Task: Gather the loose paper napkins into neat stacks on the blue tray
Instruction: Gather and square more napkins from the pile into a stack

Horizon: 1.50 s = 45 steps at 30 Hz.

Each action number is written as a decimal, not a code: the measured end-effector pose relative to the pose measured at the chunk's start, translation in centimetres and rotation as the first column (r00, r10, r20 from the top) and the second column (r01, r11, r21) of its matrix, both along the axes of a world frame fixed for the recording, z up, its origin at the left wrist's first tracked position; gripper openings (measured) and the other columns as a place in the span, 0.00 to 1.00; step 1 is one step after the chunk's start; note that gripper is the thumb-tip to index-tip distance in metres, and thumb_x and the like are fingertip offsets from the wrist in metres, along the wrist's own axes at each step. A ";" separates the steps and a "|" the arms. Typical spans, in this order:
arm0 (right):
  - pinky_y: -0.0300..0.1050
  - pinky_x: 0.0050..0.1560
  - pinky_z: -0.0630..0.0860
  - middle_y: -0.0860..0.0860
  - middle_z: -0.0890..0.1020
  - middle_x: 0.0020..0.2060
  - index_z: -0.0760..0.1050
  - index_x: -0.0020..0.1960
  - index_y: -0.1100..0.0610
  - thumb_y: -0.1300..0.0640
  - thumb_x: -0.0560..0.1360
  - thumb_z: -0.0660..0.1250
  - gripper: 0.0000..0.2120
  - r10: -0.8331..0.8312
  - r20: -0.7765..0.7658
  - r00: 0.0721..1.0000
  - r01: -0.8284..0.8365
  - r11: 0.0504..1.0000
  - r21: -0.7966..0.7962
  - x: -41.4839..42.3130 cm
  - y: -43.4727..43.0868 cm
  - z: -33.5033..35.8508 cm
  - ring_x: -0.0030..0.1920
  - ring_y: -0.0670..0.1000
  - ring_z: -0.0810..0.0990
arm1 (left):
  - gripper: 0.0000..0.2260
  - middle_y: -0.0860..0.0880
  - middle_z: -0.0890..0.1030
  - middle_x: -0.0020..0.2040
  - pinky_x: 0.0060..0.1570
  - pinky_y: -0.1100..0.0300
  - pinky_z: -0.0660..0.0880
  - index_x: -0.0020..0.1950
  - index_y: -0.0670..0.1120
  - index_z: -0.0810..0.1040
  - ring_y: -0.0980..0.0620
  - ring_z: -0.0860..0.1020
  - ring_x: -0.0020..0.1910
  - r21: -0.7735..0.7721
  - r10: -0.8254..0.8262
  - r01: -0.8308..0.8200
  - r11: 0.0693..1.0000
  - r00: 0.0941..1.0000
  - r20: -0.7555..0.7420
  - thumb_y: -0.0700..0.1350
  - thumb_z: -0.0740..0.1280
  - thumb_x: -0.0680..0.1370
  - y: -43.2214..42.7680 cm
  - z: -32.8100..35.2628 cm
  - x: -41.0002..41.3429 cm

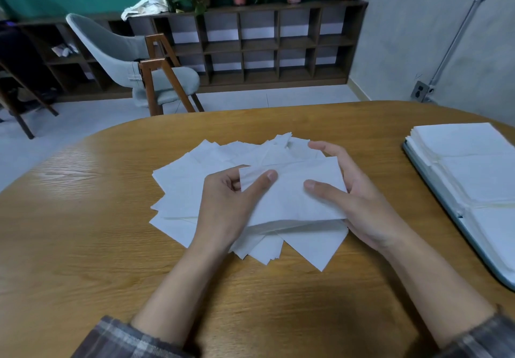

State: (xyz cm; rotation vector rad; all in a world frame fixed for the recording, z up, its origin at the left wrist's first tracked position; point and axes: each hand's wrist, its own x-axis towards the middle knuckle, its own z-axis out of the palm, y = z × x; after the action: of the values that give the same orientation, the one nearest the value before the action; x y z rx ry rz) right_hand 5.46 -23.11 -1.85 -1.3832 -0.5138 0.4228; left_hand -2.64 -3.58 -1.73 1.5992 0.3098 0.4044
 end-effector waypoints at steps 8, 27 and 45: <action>0.48 0.49 0.84 0.51 0.85 0.59 0.71 0.72 0.39 0.64 0.77 0.72 0.30 -0.087 -0.005 0.996 0.087 0.989 0.123 0.3 -0.1 0.1 0.58 0.56 0.86 | 0.16 0.59 0.83 0.58 0.50 0.64 0.80 0.62 0.55 0.82 0.62 0.81 0.56 0.228 0.045 -0.057 0.972 0.997 0.057 0.53 0.78 0.75 -0.2 -0.1 0.1; 0.22 0.56 0.70 0.36 0.86 0.55 0.87 0.57 0.49 0.65 0.78 0.73 0.14 -0.304 0.274 0.913 0.364 0.908 -0.206 1.7 -1.0 -1.1 0.62 0.33 0.79 | 0.09 0.59 0.82 0.51 0.51 0.68 0.74 0.52 0.52 0.87 0.60 0.81 0.51 0.660 -0.497 0.477 0.580 0.849 -0.178 0.45 0.81 0.73 0.1 -1.6 0.1; 0.26 0.59 0.70 0.36 0.87 0.54 0.87 0.55 0.49 0.61 0.80 0.70 0.10 -0.227 0.362 0.904 0.316 0.925 -0.211 1.4 -1.0 -0.7 0.62 0.34 0.79 | 0.04 0.49 0.83 0.44 0.46 0.60 0.75 0.49 0.48 0.82 0.48 0.80 0.45 0.378 -0.404 0.380 0.844 0.914 -0.015 0.41 0.70 0.82 0.1 -1.2 0.1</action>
State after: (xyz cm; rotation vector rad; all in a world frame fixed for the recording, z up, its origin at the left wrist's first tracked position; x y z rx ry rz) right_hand 6.82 -24.13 -2.52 -1.7746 -0.5378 0.0229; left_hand -2.58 -3.53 -2.94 1.9657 -0.1631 0.2011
